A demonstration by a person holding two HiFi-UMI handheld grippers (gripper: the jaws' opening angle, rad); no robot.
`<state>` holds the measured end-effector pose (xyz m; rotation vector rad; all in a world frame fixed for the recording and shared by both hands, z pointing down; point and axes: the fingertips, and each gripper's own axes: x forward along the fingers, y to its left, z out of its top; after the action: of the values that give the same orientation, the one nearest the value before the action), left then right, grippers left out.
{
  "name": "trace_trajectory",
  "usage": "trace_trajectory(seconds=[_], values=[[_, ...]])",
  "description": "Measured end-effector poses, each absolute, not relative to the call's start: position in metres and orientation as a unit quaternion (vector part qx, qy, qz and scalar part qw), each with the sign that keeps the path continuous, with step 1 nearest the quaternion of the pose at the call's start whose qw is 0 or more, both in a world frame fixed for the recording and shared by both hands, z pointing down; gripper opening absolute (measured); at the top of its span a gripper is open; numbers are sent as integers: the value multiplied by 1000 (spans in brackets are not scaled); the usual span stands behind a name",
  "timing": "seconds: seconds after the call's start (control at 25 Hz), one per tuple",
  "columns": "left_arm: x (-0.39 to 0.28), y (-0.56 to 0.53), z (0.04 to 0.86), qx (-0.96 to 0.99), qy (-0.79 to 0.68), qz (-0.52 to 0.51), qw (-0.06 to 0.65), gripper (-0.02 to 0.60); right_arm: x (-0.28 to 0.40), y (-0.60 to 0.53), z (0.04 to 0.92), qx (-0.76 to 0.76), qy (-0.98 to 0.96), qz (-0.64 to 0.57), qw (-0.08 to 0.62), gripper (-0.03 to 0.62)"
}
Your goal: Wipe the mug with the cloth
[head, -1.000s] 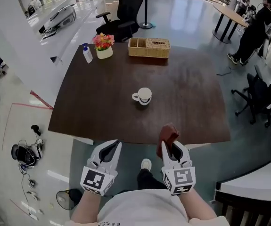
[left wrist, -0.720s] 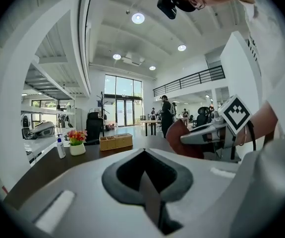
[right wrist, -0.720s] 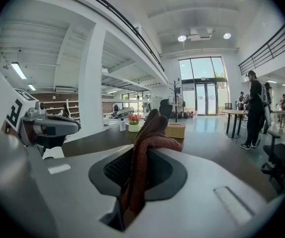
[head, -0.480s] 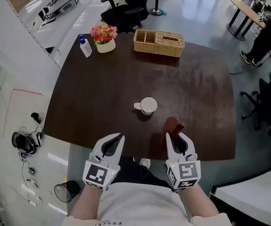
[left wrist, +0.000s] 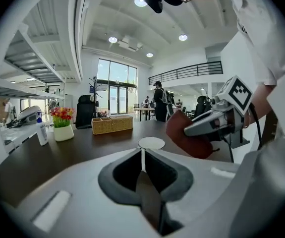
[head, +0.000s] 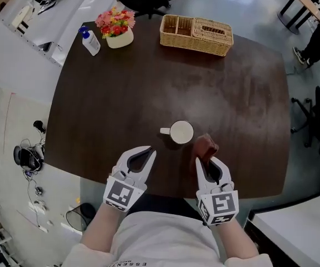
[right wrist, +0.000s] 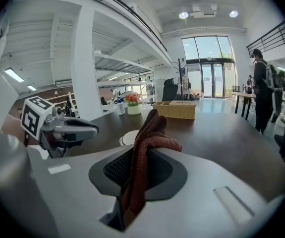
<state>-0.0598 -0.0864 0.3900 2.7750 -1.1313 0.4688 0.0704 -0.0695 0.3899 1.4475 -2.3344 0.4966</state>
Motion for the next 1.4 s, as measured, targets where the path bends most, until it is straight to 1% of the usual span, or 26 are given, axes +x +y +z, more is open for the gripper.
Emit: trace_trajectory(seconds=[0.04,0.16,0.28,0.36,0.48,0.6,0.8,0.88,1.0,1.4], values=[[-60,-96,398,914,-370,157,58,8,68,-73,397,506,-824,181,180,81],[-57,-120,430,920,-339,186,62,70,61,-79,420,493,-824,204,190,80],[-50,-136,456,928,-295,223,34,143,53,-78,441,473,-829,224,198,81],[-44,-143,465,935,-266,232,15,161,43,-73,451,449,-838,231,205,80],[-36,-148,471,948,-215,233,-1,161,11,-65,453,400,-867,219,202,81],[-28,-149,474,957,-166,237,-17,161,-19,-59,453,347,-894,179,219,81],[-17,-153,473,965,-116,232,-38,161,-42,-68,458,308,-908,172,225,81],[-16,-152,474,967,-99,233,-40,153,-43,-75,461,310,-906,181,224,81],[-16,-148,479,966,-75,243,-44,88,-34,-84,467,327,-896,203,222,81],[-12,-139,480,970,-44,238,-28,78,10,-96,483,372,-863,268,213,84]])
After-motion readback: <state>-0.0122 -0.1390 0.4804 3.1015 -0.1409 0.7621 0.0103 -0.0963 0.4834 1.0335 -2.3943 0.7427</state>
